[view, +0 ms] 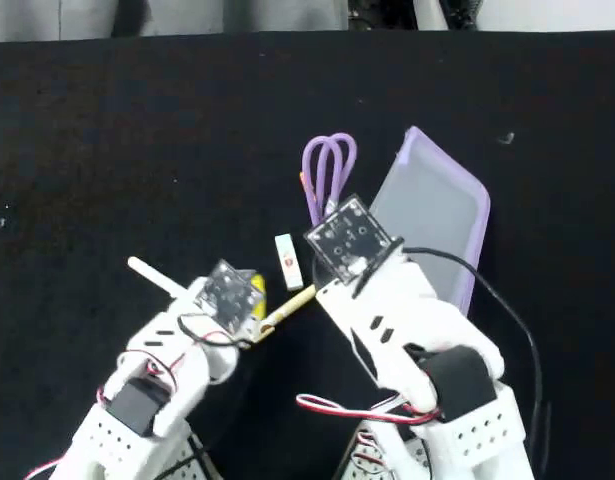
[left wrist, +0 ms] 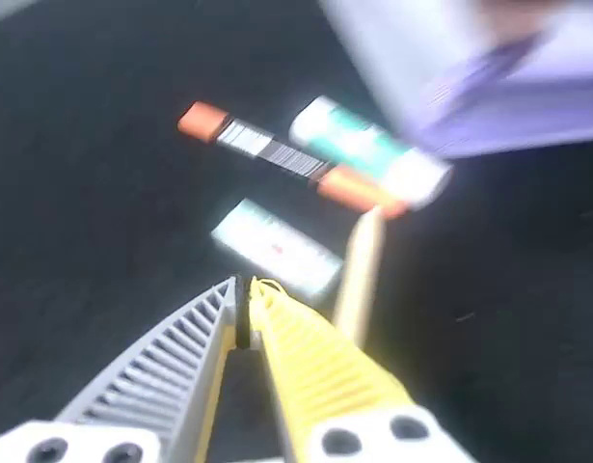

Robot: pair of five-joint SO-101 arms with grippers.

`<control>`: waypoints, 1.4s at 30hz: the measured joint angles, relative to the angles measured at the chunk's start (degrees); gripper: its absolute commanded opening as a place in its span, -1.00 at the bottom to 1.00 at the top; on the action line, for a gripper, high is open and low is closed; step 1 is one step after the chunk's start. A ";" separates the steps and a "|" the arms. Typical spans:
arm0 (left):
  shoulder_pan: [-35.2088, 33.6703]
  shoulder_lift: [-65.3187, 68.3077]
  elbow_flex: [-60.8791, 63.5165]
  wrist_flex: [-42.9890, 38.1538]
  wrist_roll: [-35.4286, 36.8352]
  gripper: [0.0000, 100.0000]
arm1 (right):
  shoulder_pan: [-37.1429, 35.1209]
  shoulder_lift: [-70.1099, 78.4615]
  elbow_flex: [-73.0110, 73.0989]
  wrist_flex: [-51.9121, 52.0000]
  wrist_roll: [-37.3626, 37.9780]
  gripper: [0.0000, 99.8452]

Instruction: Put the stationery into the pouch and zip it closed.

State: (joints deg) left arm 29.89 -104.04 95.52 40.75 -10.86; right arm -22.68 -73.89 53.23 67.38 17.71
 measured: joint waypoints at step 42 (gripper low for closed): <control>5.45 3.25 0.62 -14.07 10.37 -0.56 | 0.00 -0.09 -6.59 8.70 -2.02 -0.98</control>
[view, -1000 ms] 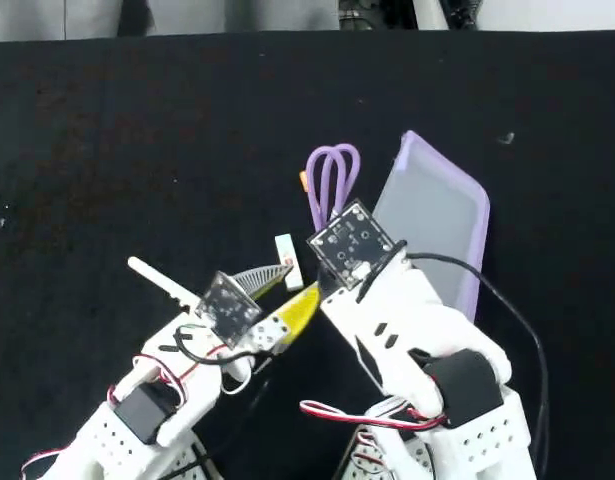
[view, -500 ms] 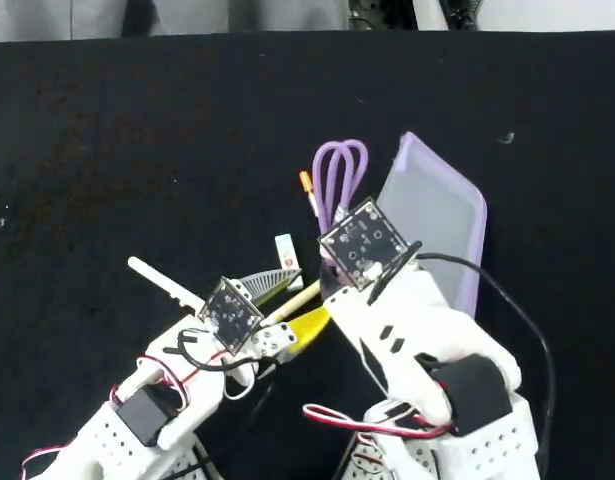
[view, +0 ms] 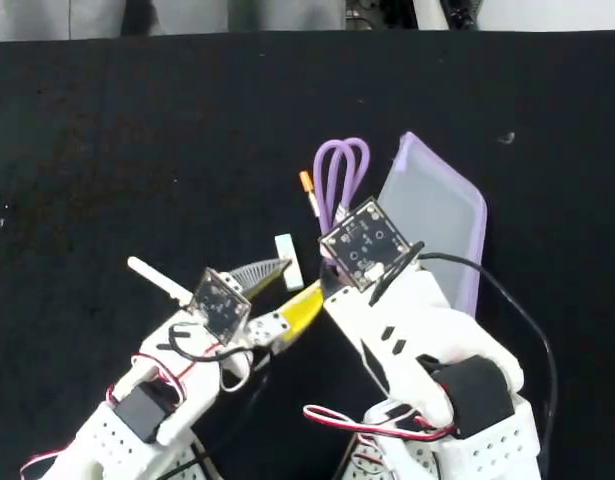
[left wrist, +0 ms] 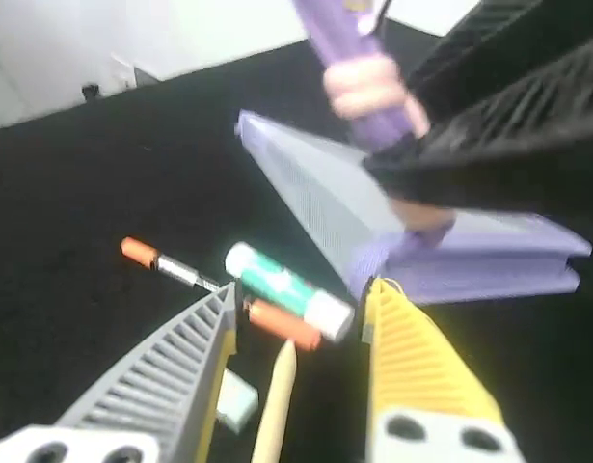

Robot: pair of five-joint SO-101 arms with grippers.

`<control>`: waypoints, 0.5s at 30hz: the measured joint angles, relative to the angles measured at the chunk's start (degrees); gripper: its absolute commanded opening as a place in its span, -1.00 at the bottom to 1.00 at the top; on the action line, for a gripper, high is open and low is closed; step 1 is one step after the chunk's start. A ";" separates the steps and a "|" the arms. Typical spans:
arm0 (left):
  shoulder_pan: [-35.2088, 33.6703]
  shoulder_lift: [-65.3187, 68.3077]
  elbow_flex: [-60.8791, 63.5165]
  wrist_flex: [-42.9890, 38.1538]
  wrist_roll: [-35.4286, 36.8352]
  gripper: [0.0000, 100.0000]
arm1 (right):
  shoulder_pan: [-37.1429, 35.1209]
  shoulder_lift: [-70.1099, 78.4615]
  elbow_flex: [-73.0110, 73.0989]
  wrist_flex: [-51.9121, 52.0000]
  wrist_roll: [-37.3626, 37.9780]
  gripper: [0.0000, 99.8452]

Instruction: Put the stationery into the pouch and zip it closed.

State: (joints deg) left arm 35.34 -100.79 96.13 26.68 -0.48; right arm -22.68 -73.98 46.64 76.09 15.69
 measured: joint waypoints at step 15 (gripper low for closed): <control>1.49 37.10 -16.26 -12.84 3.78 -0.57 | 0.00 0.00 0.00 0.00 0.00 -0.98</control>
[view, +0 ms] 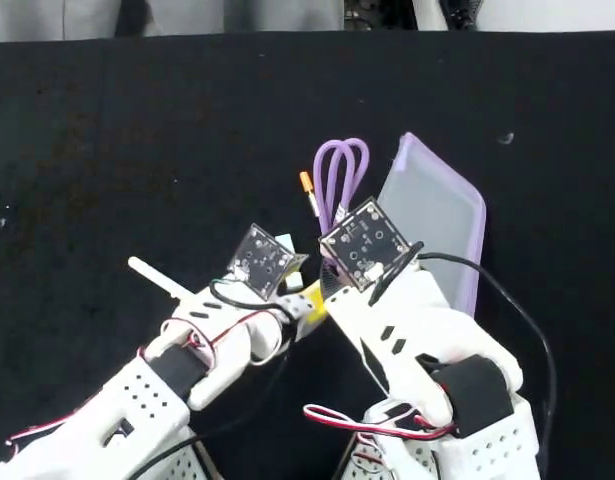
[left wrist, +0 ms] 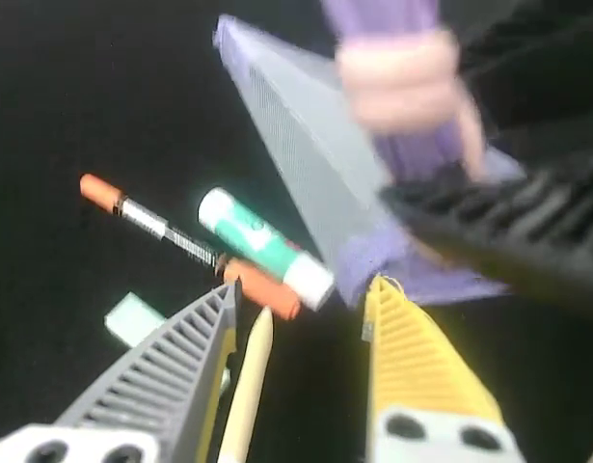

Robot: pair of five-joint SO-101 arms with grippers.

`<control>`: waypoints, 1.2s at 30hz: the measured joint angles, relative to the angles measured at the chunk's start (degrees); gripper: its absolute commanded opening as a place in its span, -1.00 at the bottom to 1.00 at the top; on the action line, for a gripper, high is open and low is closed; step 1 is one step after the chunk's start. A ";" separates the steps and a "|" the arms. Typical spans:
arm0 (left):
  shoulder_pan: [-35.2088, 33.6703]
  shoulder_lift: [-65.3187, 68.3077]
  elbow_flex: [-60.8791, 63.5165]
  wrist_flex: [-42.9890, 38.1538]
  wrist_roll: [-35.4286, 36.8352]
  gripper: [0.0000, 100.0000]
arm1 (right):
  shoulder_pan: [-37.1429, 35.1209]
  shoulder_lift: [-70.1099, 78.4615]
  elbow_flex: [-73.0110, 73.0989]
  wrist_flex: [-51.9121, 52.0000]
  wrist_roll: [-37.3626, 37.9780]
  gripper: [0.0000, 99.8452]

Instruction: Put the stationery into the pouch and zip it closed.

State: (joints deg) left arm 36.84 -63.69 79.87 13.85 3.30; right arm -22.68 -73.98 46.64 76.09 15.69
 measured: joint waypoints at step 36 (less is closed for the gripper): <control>1.85 17.05 -4.04 -11.87 0.00 -0.57 | 0.09 0.00 0.00 1.05 0.00 -0.98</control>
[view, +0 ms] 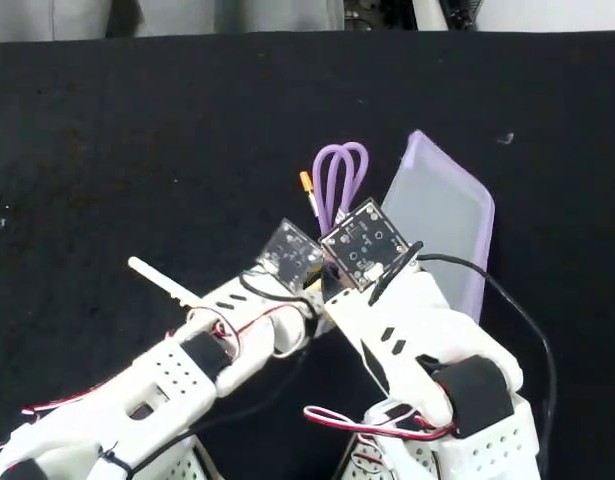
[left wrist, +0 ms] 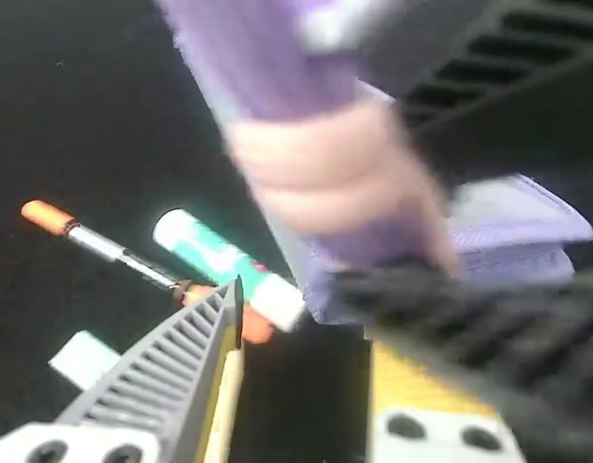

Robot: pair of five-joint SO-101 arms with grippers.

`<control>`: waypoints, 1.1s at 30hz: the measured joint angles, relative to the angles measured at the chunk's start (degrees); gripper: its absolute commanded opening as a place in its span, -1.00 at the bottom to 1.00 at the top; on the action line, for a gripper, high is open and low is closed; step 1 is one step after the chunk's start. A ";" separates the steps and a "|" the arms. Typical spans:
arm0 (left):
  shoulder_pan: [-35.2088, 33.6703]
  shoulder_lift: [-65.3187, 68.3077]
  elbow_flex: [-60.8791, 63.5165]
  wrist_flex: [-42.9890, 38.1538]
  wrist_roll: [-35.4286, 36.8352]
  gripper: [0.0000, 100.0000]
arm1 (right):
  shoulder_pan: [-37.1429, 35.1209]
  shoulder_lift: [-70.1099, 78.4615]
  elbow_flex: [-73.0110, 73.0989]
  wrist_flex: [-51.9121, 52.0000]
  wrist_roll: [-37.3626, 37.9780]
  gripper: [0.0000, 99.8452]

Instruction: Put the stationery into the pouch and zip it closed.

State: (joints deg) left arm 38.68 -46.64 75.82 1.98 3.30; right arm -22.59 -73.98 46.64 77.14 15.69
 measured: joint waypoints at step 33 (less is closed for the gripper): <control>-4.66 0.53 0.00 -1.67 -4.92 -0.57 | 0.00 0.00 0.00 6.51 6.24 -0.98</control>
State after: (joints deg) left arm 34.02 -46.11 75.82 0.31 -1.63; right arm -22.59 -73.98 46.64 83.65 21.93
